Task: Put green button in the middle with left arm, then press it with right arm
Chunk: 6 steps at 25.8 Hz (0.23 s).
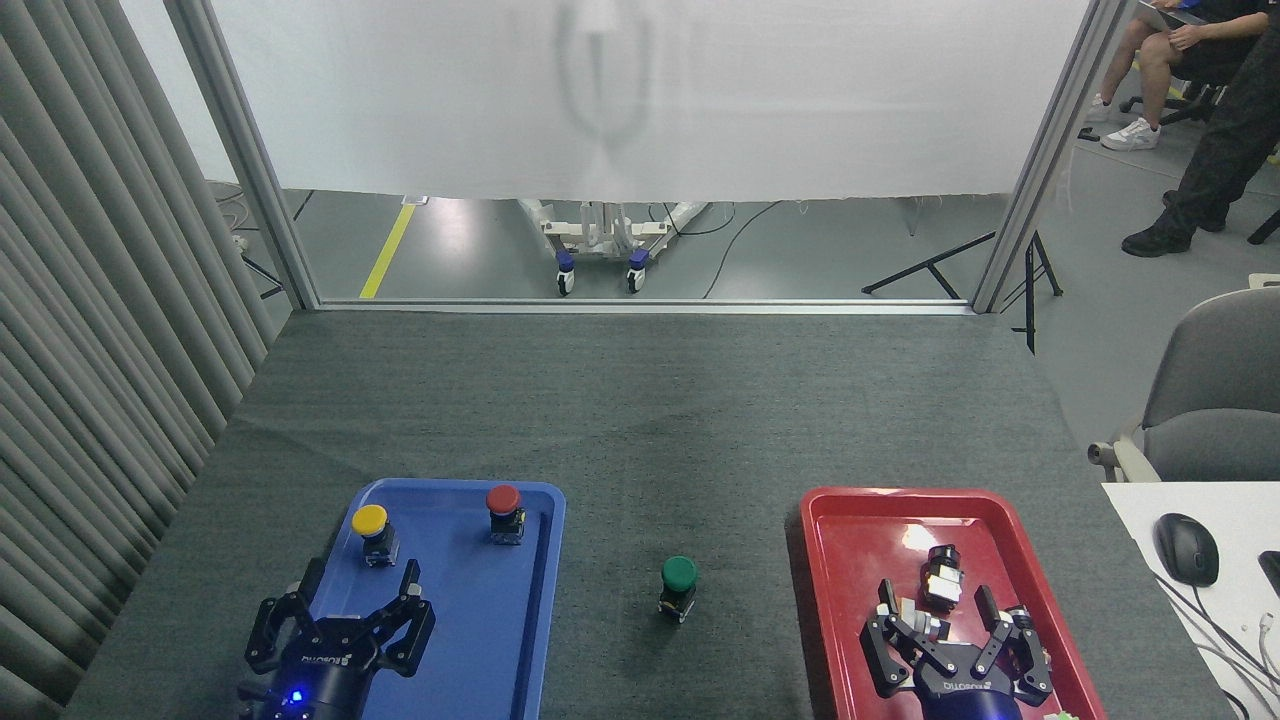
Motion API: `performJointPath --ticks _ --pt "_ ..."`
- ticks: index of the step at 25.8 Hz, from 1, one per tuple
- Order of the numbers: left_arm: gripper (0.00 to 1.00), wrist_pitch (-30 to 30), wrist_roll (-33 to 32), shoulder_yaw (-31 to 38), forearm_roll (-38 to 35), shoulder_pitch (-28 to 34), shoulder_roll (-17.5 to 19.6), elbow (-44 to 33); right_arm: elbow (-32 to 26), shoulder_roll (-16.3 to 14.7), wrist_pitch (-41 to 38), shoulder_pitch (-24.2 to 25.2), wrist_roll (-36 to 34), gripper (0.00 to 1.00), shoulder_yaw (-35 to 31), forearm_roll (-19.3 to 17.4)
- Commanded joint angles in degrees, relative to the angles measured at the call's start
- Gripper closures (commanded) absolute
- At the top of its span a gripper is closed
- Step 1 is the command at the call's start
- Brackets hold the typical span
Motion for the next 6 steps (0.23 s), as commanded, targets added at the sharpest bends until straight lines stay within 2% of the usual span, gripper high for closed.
performJointPath --ticks 1,6 --pt "0.00 0.00 -0.06 -0.44 0.00 0.00 0.00 0.02 0.03 -0.10 0.00 -0.11 -0.19 0.00 0.08 -0.05" --pt "0.00 -0.17 0.03 -1.05 0.00 0.00 0.17 0.02 0.03 -0.19 -0.18 -0.29 -0.19 0.00 0.08 -0.14"
